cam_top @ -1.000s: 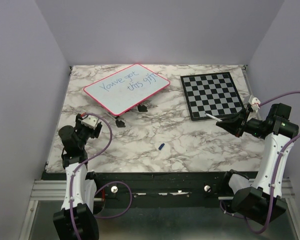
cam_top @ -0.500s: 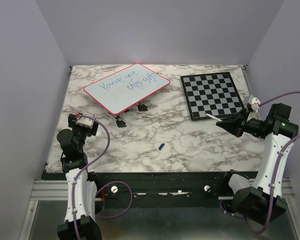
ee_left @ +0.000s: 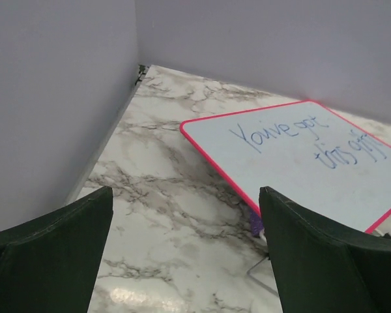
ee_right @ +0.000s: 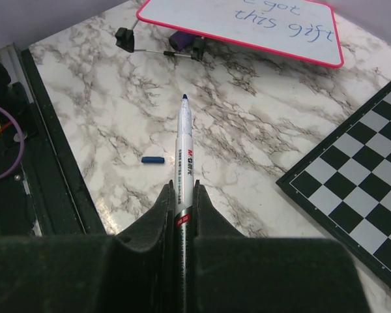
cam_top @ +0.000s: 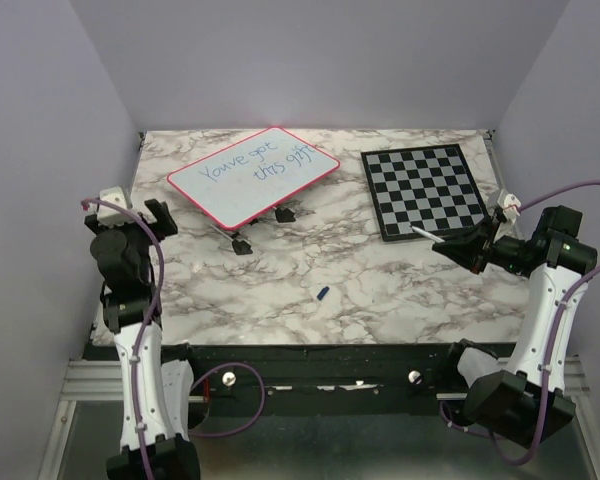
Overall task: Write a sentence on the whiteboard
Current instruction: Pick up the whiteboard from the center of the board.
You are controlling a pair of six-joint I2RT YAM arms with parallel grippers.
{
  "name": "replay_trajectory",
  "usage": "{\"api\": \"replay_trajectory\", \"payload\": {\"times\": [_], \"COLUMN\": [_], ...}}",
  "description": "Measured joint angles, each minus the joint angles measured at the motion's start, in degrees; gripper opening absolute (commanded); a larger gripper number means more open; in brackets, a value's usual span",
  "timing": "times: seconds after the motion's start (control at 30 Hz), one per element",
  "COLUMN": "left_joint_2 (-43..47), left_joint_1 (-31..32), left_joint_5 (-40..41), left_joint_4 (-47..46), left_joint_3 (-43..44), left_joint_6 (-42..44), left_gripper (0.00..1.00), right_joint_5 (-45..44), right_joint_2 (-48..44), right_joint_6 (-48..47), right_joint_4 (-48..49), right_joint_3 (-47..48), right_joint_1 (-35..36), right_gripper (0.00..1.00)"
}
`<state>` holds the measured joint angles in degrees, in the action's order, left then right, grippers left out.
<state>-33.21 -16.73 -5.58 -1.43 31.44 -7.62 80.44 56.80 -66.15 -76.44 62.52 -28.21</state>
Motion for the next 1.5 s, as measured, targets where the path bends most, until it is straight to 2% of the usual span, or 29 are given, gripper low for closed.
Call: {"api": "replay_trajectory", "payload": {"times": [0.13,0.23,0.37,0.53,0.63,0.9,1.13,1.43,1.5], "left_joint_2": [-11.41,-20.20,-29.59,-38.29,-43.39,-53.53,-62.40,-73.00,-75.03], "left_joint_1": [-0.20,-1.68,-6.36,-10.99,-11.56,-11.26,-8.72,-5.46,-5.07], "left_joint_5": [-1.92,-6.47,-13.70,-20.61,-24.06,-30.21,-32.41,-32.68,-32.65], "left_joint_4": [5.99,10.29,13.75,13.75,11.02,-3.91,-14.80,-26.25,-27.96], "left_joint_3": [11.34,17.97,22.12,21.53,20.92,19.37,19.85,22.60,24.28], "left_joint_6": [-8.50,-13.29,-16.31,-19.21,-21.64,-29.40,-35.78,-44.76,-46.64], "left_gripper": [0.99,0.99,0.99,0.99,0.99,0.98,0.92,0.71,0.60], "right_joint_5": [0.00,0.02,0.11,0.22,0.24,0.22,0.20,0.07,-0.11], "right_joint_2": [0.48,0.63,0.85,1.77,2.54,4.22,4.66,3.28,3.19], "right_joint_6": [-0.13,-0.31,-0.35,-0.37,-0.37,-0.24,3.43,11.39,12.70], "right_joint_4": [0.00,0.00,0.00,0.00,0.00,0.00,0.00,2.21,3.17], "right_joint_3": [0.00,0.00,0.00,0.00,0.02,0.24,0.24,-0.17,-0.52], "right_joint_1": [0.00,0.00,0.00,0.00,0.00,0.00,0.00,0.48,0.55], "right_gripper": [0.01,0.00,0.01,0.01,0.00,0.00,0.00,0.00,0.00]}}
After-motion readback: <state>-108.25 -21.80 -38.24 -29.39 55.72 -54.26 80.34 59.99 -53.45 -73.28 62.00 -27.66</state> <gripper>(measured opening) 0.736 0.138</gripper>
